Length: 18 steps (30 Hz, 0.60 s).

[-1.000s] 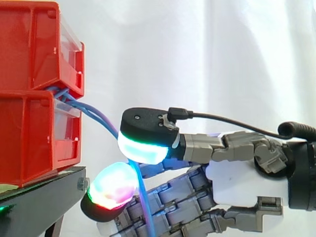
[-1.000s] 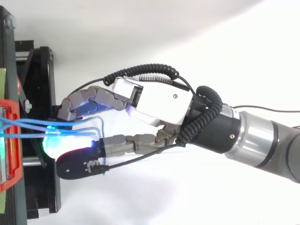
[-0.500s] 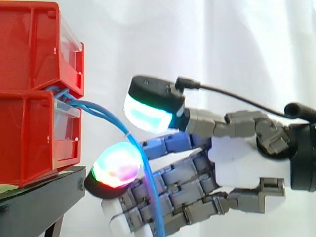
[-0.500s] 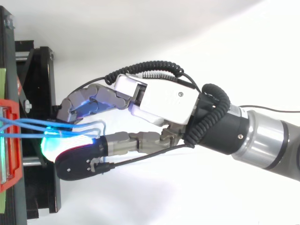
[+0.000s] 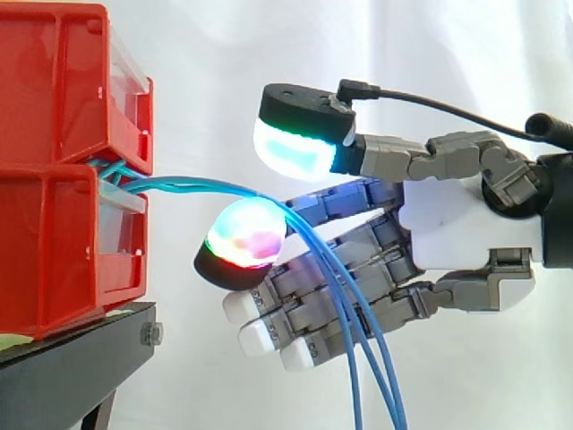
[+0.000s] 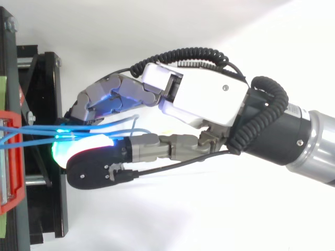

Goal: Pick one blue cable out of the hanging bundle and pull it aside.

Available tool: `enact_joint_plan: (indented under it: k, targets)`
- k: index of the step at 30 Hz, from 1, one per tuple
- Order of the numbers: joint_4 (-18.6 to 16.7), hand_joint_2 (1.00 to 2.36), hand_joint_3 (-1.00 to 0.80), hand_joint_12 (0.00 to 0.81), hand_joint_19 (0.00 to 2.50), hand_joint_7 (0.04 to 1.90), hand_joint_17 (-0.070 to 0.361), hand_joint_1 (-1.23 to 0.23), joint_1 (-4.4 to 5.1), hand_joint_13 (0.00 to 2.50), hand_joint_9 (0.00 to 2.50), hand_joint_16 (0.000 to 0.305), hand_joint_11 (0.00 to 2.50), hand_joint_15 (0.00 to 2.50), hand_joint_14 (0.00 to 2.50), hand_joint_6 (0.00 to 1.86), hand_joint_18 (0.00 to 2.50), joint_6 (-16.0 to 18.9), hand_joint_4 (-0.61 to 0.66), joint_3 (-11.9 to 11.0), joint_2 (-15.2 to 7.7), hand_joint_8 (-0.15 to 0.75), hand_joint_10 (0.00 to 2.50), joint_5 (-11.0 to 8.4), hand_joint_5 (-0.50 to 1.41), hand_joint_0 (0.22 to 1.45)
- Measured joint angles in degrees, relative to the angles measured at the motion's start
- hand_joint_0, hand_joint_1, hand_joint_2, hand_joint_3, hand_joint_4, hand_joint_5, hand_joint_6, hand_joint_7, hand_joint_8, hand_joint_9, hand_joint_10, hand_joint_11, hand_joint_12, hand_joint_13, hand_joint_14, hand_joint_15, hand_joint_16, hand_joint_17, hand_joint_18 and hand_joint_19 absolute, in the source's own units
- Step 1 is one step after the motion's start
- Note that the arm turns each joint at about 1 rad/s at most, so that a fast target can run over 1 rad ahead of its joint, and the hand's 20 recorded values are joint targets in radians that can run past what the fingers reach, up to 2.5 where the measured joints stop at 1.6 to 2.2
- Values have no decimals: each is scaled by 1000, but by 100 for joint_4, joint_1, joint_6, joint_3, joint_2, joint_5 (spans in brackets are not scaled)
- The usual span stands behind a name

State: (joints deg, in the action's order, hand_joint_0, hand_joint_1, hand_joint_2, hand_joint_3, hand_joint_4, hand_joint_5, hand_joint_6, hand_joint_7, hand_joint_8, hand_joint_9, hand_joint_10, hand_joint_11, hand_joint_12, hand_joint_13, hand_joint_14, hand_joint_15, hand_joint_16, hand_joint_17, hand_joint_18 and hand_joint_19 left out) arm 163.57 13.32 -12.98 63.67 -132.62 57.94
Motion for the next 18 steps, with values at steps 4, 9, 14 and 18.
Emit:
enact_joint_plan:
  k: [4,9,14,18]
  targets:
    - [60,1016,-290,344,391,771,123,-569,-31,639,716,55,378,367,15,900,505,-17,160,1,94,292,15,9,-159,578]
    - [163,1013,-333,344,386,753,124,-641,-60,636,716,55,390,378,17,900,510,-84,159,-2,194,293,13,1,-162,563]
    - [169,1012,-364,338,396,756,123,-491,-107,635,737,55,373,369,16,886,503,-134,145,-3,216,292,13,-2,-151,566]
    - [152,1017,-266,338,409,775,123,-413,-136,630,752,55,395,385,16,875,475,-173,125,-5,221,290,14,0,-141,578]
